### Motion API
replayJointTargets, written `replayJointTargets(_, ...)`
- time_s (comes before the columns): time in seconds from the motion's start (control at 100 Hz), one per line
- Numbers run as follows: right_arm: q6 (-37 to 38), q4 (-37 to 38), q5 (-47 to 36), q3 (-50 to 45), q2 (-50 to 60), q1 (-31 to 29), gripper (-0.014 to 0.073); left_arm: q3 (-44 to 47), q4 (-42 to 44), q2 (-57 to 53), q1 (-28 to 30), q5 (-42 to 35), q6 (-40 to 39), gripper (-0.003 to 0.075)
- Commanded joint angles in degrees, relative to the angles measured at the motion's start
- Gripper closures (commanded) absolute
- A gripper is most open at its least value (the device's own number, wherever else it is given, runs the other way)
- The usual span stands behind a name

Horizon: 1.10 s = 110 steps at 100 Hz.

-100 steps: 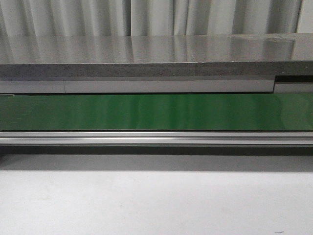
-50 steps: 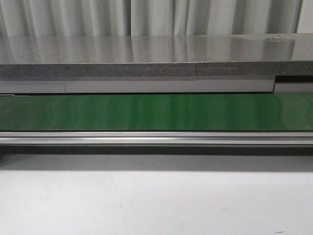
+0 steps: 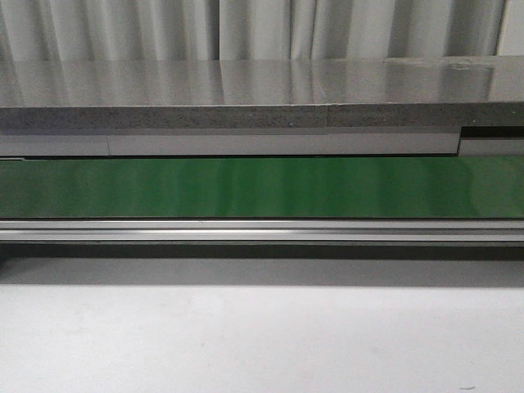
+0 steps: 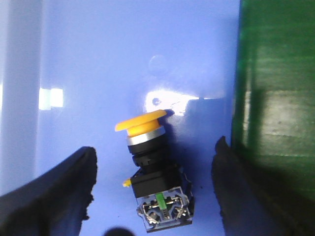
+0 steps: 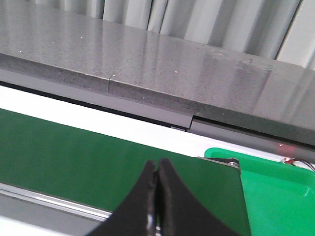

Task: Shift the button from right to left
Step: 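Lower the button into the blue tray and open the left gripper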

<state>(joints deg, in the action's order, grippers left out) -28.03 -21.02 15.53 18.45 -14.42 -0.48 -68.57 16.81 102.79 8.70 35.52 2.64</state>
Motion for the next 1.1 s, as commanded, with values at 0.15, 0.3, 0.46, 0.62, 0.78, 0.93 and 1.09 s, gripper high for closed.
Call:
replayJointTargets(0.15,-0.4,-0.7,-4.5,1.5,-0.4,-0.1,0.0661,-1.8,0.1,-8.2,0.1,-5.8,-1.1,0.0243)
replayJointTargets(0.3,-0.4,-0.7,-4.5,1.5,-0.4,-0.1,0.0661,-1.6,-3.8,-13.6,-0.5,-7.2,-1.1,0.0243)
replayJointTargets(0.46,-0.4,-0.7,-4.5,1.5,-0.4,-0.1,0.0661,1.4,-6.2,-21.3,-2.7,-9.7,-1.1,0.0243)
replayJointTargets(0.62,-0.4,-0.7,-4.5,1.5,-0.4,-0.1,0.0661,7.3,-8.0,-30.3,-6.4,-12.4,-1.1,0.0246)
replayJointTargets(0.78,-0.4,-0.7,-4.5,1.5,-0.4,-0.1,0.0661,14.7,-11.2,-39.8,-10.4,-15.5,-1.1,0.0246)
replayJointTargets(0.93,-0.4,-0.7,-4.5,1.5,-0.4,-0.1,0.0661,21.6,-13.6,-48.6,-12.9,-17.5,-1.1,0.0246)
replayJointTargets(1.09,-0.4,-0.7,-4.5,1.5,-0.4,-0.1,0.0661,28.2,-14.1,-57.9,-13.3,-18.0,-1.1,0.0246)
